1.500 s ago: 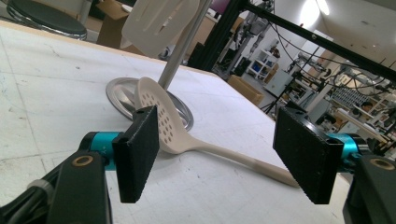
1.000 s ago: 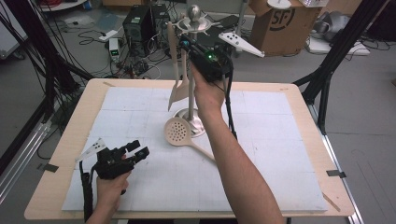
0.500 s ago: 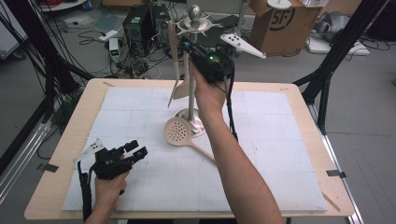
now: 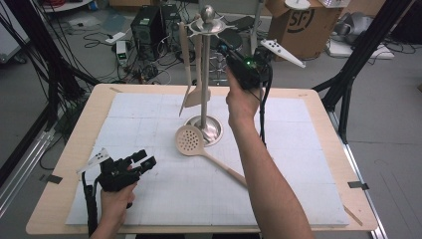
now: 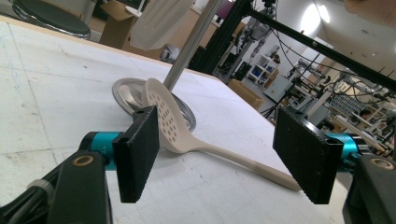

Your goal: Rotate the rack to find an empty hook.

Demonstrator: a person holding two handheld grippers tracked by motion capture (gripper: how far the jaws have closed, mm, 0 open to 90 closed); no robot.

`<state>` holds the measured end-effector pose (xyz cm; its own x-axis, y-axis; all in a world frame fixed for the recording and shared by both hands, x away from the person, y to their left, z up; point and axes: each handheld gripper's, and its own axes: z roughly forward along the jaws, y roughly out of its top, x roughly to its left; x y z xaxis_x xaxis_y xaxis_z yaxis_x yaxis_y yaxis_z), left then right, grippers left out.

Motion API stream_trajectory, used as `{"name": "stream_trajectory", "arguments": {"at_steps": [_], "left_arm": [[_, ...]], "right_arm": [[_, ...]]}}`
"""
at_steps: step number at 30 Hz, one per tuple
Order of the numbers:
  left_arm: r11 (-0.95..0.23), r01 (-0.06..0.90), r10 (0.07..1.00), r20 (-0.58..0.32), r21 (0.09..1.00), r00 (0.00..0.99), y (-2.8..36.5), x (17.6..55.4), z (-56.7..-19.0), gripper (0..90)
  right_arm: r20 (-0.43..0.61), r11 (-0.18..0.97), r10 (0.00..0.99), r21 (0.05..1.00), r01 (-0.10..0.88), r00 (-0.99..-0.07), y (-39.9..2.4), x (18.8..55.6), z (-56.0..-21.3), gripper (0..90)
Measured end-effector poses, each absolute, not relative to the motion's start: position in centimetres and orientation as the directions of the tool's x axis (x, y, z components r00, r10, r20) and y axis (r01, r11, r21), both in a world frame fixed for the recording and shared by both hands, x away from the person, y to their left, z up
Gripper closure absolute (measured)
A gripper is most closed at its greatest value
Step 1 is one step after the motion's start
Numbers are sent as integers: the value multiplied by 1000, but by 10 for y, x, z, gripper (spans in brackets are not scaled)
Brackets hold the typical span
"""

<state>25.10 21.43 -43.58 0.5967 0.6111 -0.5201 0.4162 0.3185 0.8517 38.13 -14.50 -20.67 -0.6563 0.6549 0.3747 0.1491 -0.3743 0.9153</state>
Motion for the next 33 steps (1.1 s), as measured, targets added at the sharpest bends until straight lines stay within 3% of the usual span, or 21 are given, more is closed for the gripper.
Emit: {"name": "stream_trajectory", "arguments": {"at_steps": [33], "left_arm": [[310,426,607,-522,850,599,211,253,-437,322]], "right_arm": [[284,-312,691,947,80,-665,-143,371,-198,900]]}}
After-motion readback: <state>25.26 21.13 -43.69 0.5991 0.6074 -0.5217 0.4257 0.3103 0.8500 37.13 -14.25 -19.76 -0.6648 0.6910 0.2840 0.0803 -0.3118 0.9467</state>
